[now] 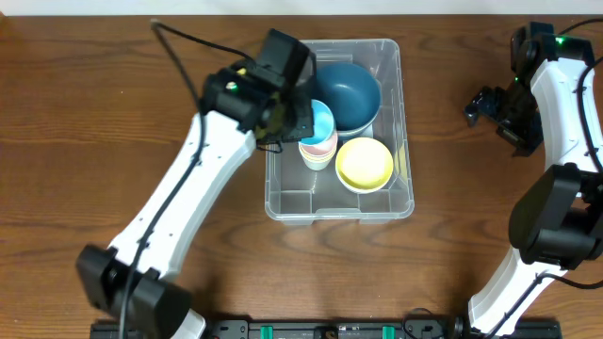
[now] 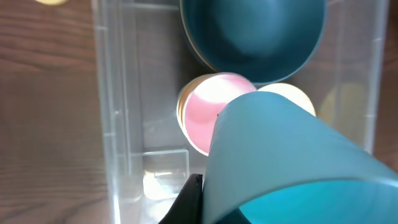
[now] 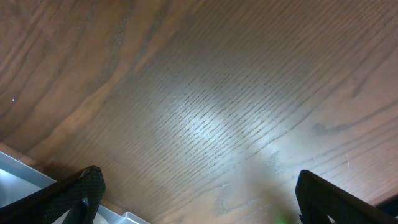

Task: Pack container
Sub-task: 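Lower the light blue cup into the bin front and release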

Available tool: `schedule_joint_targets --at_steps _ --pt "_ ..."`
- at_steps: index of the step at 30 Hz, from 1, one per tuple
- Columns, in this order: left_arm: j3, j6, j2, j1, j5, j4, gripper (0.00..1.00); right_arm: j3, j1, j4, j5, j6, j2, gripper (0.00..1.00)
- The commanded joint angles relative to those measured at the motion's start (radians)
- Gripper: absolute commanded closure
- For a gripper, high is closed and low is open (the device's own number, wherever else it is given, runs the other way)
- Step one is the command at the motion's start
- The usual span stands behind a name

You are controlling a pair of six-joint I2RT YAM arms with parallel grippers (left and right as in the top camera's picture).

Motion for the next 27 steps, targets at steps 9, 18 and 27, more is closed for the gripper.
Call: schedule_joint_targets --at_steps 9,18,27 --pt "-0.005 -0.016 0.005 -0.023 0.025 -0.078 0.94 -0.001 0.003 -0.001 0.004 0.018 -0.016 0.01" --pt "-0.006 -0.021 -0.011 -0.128 0.017 -0.173 0.94 -0.001 0.003 -0.001 0.004 0.018 -0.016 0.01" --pt "-0.022 -0.115 -0.010 -0.168 -0.164 -0.282 0.94 -0.001 0.003 -0.001 0.004 0.018 -0.016 0.01"
